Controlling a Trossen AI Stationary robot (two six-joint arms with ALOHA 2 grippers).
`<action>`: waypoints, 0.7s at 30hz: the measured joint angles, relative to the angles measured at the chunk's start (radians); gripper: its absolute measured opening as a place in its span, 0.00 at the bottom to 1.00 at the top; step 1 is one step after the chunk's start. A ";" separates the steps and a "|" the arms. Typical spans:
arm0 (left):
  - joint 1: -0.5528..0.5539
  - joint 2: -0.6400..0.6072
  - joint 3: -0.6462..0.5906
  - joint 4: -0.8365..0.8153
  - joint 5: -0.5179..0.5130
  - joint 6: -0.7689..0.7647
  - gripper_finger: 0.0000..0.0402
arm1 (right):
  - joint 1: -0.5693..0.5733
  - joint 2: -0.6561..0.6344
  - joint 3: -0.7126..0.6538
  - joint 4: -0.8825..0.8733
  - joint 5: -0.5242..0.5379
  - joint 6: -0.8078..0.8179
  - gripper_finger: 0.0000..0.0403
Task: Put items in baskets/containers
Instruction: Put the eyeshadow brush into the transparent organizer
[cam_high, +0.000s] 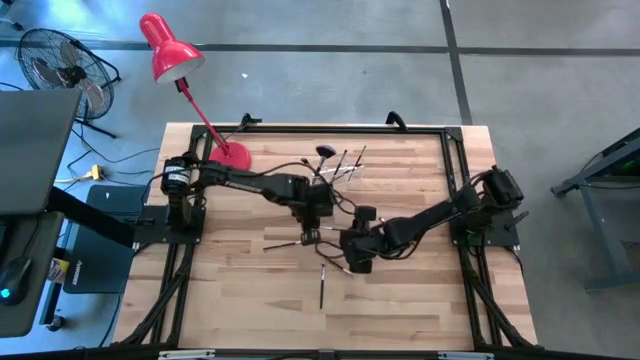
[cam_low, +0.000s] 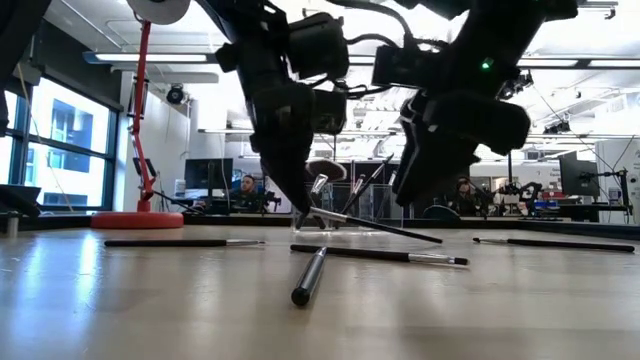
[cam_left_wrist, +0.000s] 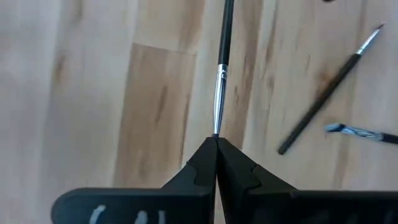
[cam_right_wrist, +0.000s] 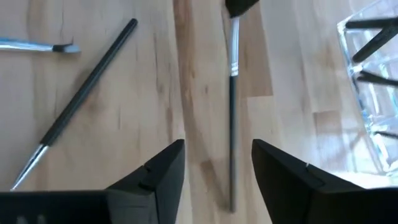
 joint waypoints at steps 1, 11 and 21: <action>0.004 0.000 0.000 -0.001 0.012 -0.007 0.00 | 0.007 -0.006 0.000 -0.013 0.002 0.018 0.47; 0.007 0.000 0.002 0.017 0.091 -0.078 0.00 | 0.036 -0.009 -0.027 0.102 0.007 -0.118 0.51; 0.006 0.000 0.027 0.056 0.108 -0.146 0.00 | 0.005 0.011 -0.038 0.136 0.055 -0.182 0.49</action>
